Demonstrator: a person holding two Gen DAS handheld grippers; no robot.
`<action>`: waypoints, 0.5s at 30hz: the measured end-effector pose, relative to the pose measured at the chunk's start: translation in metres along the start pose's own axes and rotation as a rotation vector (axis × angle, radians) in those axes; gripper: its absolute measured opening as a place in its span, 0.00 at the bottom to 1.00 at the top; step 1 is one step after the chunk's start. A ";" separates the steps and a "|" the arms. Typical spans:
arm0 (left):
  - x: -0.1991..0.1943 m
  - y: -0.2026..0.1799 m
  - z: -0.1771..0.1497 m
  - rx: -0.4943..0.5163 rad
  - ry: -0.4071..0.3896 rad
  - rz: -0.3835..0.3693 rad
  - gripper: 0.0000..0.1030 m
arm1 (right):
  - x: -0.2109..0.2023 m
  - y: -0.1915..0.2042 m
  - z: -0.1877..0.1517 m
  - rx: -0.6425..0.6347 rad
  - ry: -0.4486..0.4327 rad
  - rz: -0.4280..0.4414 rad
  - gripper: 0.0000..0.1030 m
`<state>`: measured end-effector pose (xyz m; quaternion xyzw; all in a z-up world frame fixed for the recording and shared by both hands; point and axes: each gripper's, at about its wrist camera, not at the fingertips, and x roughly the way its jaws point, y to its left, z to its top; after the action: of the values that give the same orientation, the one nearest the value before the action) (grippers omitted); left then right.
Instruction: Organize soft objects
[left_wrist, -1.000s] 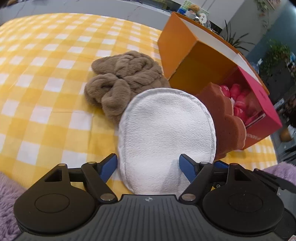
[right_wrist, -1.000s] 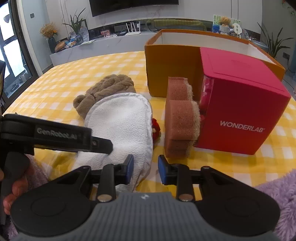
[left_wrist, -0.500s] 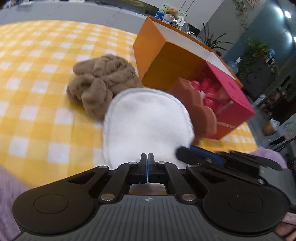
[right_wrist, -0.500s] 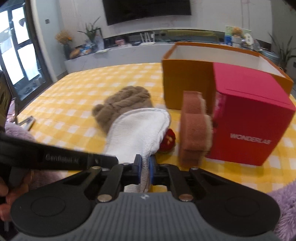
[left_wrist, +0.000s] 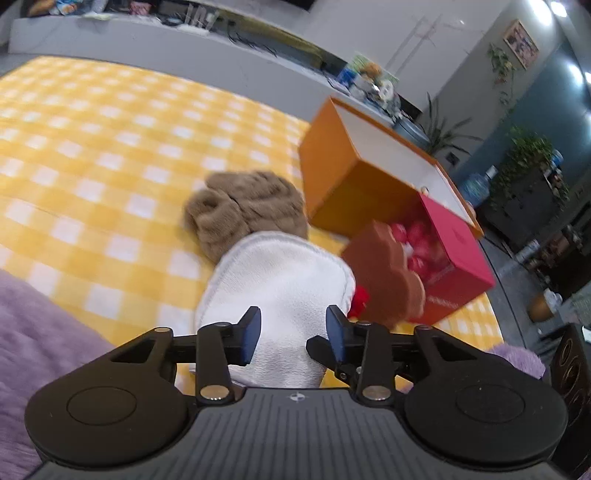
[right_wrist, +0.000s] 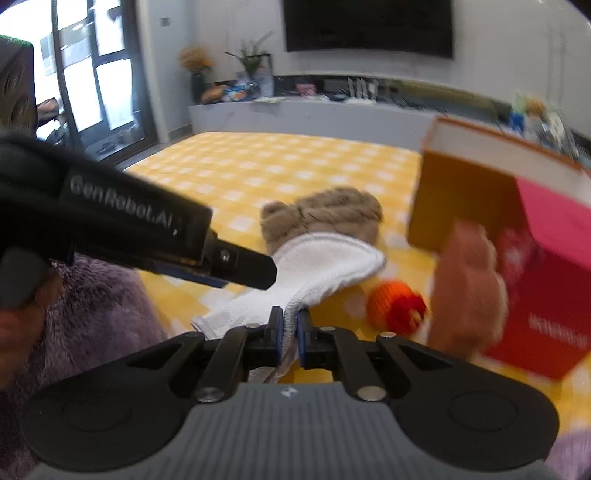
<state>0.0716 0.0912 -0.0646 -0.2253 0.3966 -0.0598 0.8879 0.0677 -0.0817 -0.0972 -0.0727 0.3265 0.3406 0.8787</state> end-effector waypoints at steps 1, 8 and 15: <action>-0.003 0.003 0.002 -0.006 -0.013 0.005 0.45 | 0.003 0.004 0.003 -0.025 -0.006 0.003 0.05; 0.004 0.018 0.010 -0.059 0.034 -0.056 0.78 | 0.015 0.025 0.006 -0.136 0.001 0.024 0.06; 0.041 0.010 0.005 -0.006 0.182 -0.009 0.79 | 0.022 0.029 -0.004 -0.172 0.038 0.010 0.05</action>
<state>0.1028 0.0902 -0.0939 -0.2231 0.4750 -0.0830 0.8471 0.0588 -0.0487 -0.1111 -0.1528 0.3128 0.3702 0.8612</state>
